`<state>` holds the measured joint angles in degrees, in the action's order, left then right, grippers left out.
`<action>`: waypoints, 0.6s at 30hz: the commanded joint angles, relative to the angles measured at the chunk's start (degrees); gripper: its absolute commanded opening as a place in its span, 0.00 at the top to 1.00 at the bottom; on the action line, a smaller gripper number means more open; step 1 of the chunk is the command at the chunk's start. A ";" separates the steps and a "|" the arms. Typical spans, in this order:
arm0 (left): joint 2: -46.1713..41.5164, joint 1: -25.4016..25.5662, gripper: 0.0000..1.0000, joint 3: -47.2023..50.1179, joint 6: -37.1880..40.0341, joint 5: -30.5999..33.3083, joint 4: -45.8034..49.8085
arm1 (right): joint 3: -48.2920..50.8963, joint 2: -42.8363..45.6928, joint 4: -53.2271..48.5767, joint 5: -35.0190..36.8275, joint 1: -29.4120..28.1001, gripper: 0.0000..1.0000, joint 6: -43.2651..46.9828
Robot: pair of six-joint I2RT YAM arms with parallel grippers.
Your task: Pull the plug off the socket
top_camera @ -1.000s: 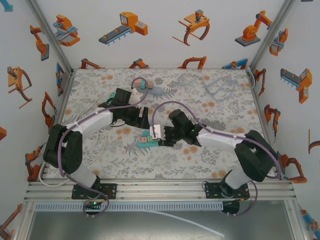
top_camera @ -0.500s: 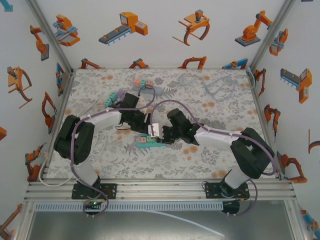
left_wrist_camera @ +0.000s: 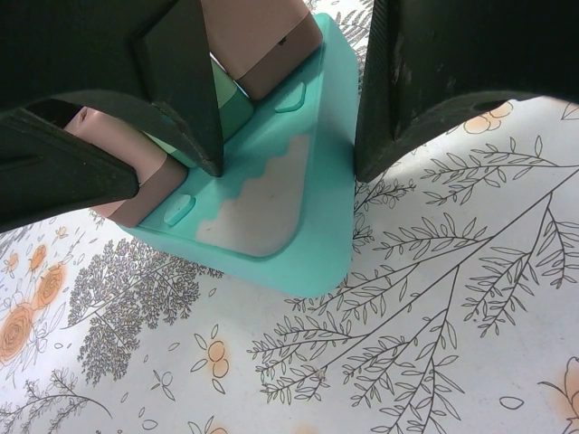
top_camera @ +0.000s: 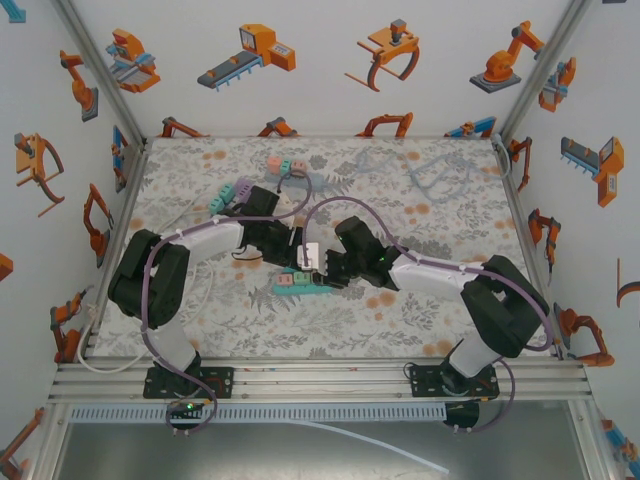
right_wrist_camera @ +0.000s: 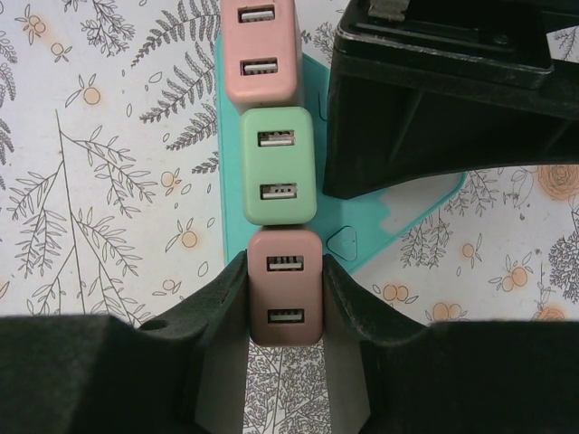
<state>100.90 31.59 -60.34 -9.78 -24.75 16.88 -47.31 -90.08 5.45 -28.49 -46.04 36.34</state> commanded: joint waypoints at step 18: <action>4.89 2.25 0.52 5.05 -1.06 11.73 2.64 | -4.47 4.12 6.32 -5.10 -3.01 0.91 -6.23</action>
<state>100.51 32.25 -59.79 -10.90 -23.20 15.90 -47.81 -89.76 4.25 -26.55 -47.09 34.44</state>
